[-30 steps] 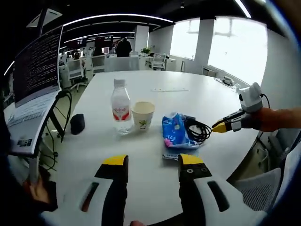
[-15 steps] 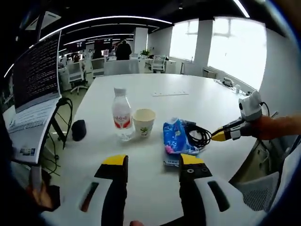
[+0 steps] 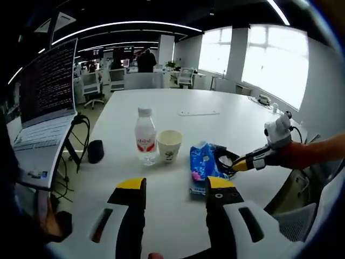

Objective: Arrange the tabletop items into an orderly group along one side of the table until the central work area is clear of visible clutter.

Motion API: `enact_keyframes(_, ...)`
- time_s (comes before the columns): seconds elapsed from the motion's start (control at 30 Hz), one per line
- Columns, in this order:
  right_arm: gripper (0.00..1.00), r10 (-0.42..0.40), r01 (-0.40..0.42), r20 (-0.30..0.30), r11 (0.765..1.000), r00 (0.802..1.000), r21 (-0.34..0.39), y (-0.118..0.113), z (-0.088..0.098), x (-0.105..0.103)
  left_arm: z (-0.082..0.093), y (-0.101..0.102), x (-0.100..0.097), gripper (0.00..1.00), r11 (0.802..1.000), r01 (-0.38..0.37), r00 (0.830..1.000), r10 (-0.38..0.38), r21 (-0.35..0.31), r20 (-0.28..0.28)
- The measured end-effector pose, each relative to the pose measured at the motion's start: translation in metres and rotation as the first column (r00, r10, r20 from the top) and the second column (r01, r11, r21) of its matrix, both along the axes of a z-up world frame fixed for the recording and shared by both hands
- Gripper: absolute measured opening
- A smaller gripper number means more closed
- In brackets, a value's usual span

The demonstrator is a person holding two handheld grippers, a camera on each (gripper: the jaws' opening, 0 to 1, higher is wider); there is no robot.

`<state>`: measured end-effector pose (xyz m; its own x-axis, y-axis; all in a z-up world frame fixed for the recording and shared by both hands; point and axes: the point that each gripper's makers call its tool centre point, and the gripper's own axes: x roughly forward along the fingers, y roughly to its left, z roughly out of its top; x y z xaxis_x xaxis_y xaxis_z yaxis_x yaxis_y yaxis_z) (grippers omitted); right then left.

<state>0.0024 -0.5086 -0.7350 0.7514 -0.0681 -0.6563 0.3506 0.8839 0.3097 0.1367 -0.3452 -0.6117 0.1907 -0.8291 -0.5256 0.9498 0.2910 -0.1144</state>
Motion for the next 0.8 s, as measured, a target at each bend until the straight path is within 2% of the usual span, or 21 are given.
enact_keyframes(0.4, 0.17, -0.012, 0.012, -0.033, 1.000, 0.999, 0.001, 0.000, -0.008, 0.017, 0.004, 0.006, 0.002, 0.43, 1.000, -0.013, 1.000, 0.013, -0.001, 0.000)
enact_keyframes(0.6, 0.17, -0.065, 0.065, -0.023, 0.997, 0.998, 0.028, -0.004, -0.007, 0.025, 0.006, 0.007, 0.006, 0.43, 1.000, -0.018, 1.000, 0.018, 0.000, 0.001)
enact_keyframes(0.8, 0.17, -0.090, 0.092, -0.054, 0.995, 0.994, 0.041, -0.006, -0.018, 0.030, 0.007, 0.006, 0.006, 0.43, 1.000, -0.023, 1.000, 0.023, -0.004, -0.001)
